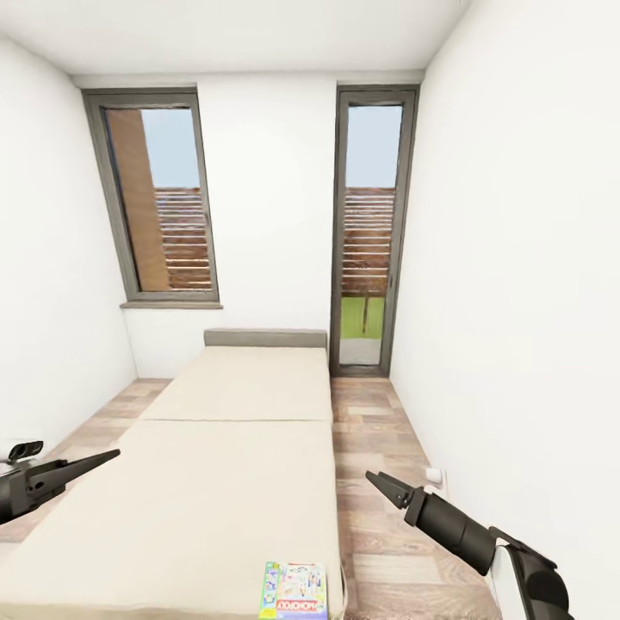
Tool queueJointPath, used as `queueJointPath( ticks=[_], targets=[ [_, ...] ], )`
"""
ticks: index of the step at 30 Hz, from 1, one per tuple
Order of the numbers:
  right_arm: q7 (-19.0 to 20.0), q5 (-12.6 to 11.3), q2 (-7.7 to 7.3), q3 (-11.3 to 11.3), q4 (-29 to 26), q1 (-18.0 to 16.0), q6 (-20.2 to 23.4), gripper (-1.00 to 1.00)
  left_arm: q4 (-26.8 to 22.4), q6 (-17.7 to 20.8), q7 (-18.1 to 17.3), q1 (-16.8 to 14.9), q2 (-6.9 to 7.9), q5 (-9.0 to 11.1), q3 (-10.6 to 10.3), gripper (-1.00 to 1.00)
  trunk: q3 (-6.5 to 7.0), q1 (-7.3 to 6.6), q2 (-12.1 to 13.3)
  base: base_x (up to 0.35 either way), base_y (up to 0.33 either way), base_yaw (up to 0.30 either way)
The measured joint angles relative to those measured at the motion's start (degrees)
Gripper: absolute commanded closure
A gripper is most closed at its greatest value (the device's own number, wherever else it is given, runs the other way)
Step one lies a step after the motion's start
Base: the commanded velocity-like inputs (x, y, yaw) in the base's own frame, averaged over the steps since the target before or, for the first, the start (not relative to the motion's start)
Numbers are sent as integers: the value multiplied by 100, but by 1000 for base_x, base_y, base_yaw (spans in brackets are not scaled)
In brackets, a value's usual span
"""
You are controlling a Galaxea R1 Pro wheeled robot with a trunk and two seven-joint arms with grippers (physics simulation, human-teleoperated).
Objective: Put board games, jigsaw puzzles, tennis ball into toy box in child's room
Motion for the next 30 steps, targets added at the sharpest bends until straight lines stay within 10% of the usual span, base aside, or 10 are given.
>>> queueJointPath(
  ticks=[30],
  targets=[
    [-296, -4, 18, 27, 9, -1, -4, -100, -3, -1, 1, 2, 5, 2, 2, -100, -2, 0, 0, 0, 29, -186]
  ],
)
